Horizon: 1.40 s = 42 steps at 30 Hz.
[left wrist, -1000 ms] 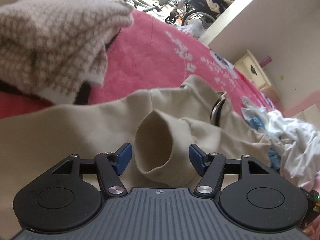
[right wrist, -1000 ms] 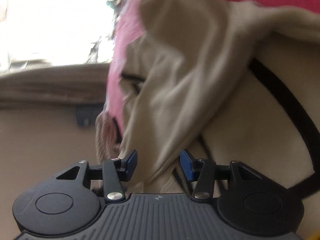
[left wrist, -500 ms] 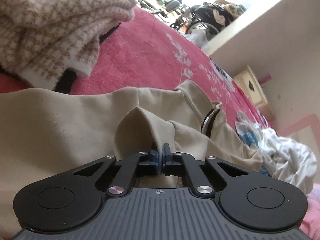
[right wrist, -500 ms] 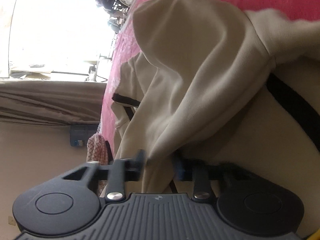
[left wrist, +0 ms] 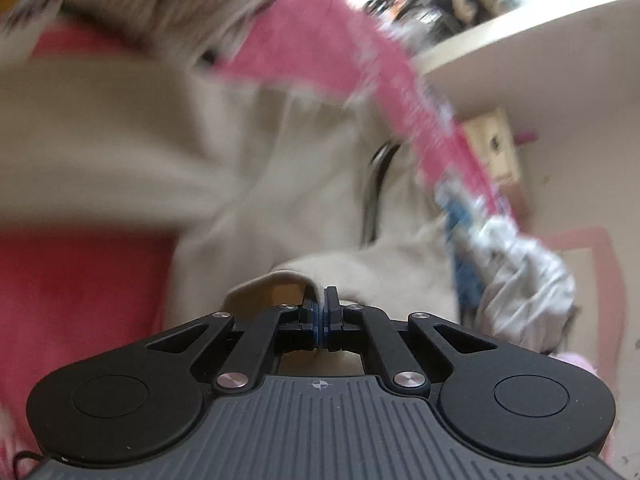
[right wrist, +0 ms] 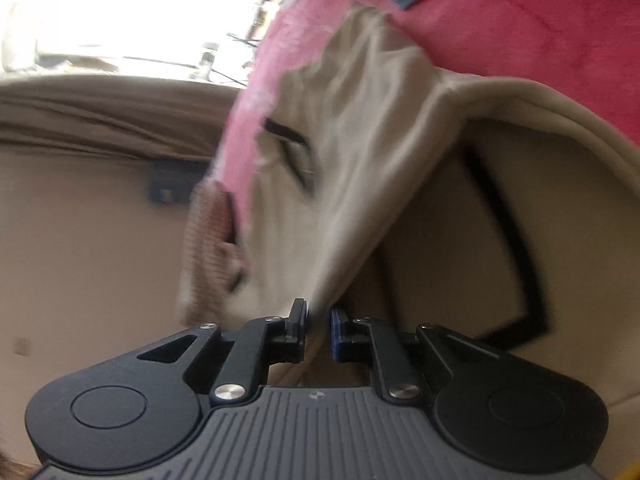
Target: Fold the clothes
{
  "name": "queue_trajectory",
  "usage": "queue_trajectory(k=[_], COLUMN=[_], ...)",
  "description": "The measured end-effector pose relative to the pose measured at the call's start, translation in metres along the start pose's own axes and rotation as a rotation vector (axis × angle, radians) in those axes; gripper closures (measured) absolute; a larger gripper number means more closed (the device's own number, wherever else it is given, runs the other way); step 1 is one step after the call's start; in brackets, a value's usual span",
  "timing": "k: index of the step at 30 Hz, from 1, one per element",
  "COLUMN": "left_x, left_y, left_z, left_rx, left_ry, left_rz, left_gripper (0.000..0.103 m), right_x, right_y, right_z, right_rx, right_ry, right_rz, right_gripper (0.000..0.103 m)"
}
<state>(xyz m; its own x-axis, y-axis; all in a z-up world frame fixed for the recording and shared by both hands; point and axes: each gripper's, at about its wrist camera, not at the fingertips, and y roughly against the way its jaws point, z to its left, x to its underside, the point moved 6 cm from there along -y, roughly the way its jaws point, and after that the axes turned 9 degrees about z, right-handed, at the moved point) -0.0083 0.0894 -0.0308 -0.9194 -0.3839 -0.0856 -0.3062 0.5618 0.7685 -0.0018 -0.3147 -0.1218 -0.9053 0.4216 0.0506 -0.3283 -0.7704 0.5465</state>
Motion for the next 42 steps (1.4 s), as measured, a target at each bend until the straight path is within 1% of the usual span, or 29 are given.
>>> queue_trajectory(k=[2,5,7,8,9,10,11,12,14,16,17,18,19,20,22,24,25,26,28,29,30,32,33,34,35,36,38,40,42], left_x=[0.019,0.034,0.042,0.047,0.053,0.057,0.061,0.064,0.061,0.054,0.049,0.045,0.042,0.04,0.041,0.046,0.049,0.051,0.054,0.054,0.053,0.053,0.052,0.051,0.051,0.05,0.048,0.045,0.044], left_y=[-0.014,-0.026,-0.027,-0.029,-0.034,-0.038,-0.042,-0.044,-0.032,-0.013,-0.003,0.004,0.009,0.007,-0.011,-0.041,-0.058,-0.074,-0.099,-0.107,-0.109,-0.103,-0.102,-0.1,-0.099,-0.098,-0.097,-0.101,-0.104], left_z=[0.009,0.015,0.011,0.01,0.012,0.017,0.021,0.025,0.028,0.022,0.016,0.007,-0.003,-0.015,-0.033,-0.041,-0.042,-0.039,-0.025,-0.018,-0.015,-0.016,-0.018,-0.019,-0.02,-0.021,-0.025,-0.027,-0.028], left_rx=[-0.053,-0.073,-0.092,-0.107,-0.128,-0.155,-0.181,-0.206,-0.253,-0.289,-0.303,-0.313,-0.314,-0.31,-0.296,-0.299,-0.31,-0.333,-0.396,-0.419,-0.421,-0.4,-0.392,-0.383,-0.375,-0.368,-0.358,-0.35,-0.341], left_ry=[-0.034,-0.053,-0.106,-0.136,-0.159,-0.167,-0.176,-0.193,-0.261,-0.345,-0.394,-0.453,-0.515,-0.575,-0.671,-0.746,-0.778,-0.807,-0.832,-0.832,-0.822,-0.805,-0.8,-0.792,-0.784,-0.777,-0.763,-0.748,-0.738], left_rz=[0.02,0.04,0.042,0.066,0.101,0.127,0.153,0.165,0.109,0.017,-0.035,-0.087,-0.125,-0.144,-0.142,-0.112,-0.093,-0.076,-0.043,-0.029,-0.021,-0.028,-0.027,-0.03,-0.032,-0.037,-0.054,-0.063,-0.064], left_gripper=[0.103,0.103,0.102,0.102,0.1,0.097,0.094,0.088,0.087,0.086,0.084,0.081,0.078,0.077,0.076,0.076,0.076,0.076,0.076,0.076,0.076,0.073,0.072,0.072,0.071,0.071,0.071,0.071,0.071], right_x=[0.003,0.009,0.014,0.016,0.018,0.02,0.023,0.025,0.03,0.037,0.041,0.045,0.05,0.054,0.058,0.061,0.061,0.06,0.065,0.067,0.068,0.071,0.07,0.066,0.061,0.052,0.03,0.012,0.0], right_y=[-0.002,0.003,0.003,0.001,-0.002,-0.002,0.0,0.003,0.012,0.021,0.024,0.023,0.019,0.014,-0.005,-0.025,-0.038,-0.051,-0.06,-0.059,-0.052,-0.038,-0.029,-0.018,-0.006,0.005,0.024,0.035,0.041], right_z=[-0.011,-0.013,-0.019,-0.024,-0.03,-0.034,-0.035,-0.033,-0.021,0.0,0.011,0.023,0.034,0.045,0.062,0.063,0.061,0.054,0.04,0.039,0.043,0.052,0.055,0.058,0.059,0.057,0.049,0.036,0.025], right_rx=[0.017,0.023,0.075,0.125,0.189,0.225,0.223,0.219,0.213,0.224,0.23,0.235,0.238,0.241,0.247,0.278,0.312,0.371,0.469,0.49,0.482,0.467,0.47,0.488,0.513,0.554,0.64,0.701,0.729], right_ry=[-0.025,-0.001,0.035,0.051,0.065,0.079,0.093,0.112,0.188,0.309,0.378,0.45,0.516,0.581,0.68,0.742,0.771,0.796,0.842,0.861,0.871,0.891,0.899,0.904,0.904,0.89,0.84,0.779,0.719], right_rz=[0.013,0.02,0.032,0.04,0.047,0.05,0.049,0.048,0.035,0.018,0.009,-0.003,-0.012,-0.022,-0.038,-0.047,-0.044,-0.028,-0.014,-0.026,-0.055,-0.113,-0.159,-0.226,-0.295,-0.359,-0.46,-0.495,-0.513], right_gripper=[0.09,0.09,0.09,0.086,0.086,0.087,0.087,0.085,0.085,0.085,0.085,0.085,0.085,0.085,0.085,0.085,0.085,0.083,0.084,0.083,0.083,0.082,0.078,0.074,0.066,0.063,0.062,0.062,0.061])
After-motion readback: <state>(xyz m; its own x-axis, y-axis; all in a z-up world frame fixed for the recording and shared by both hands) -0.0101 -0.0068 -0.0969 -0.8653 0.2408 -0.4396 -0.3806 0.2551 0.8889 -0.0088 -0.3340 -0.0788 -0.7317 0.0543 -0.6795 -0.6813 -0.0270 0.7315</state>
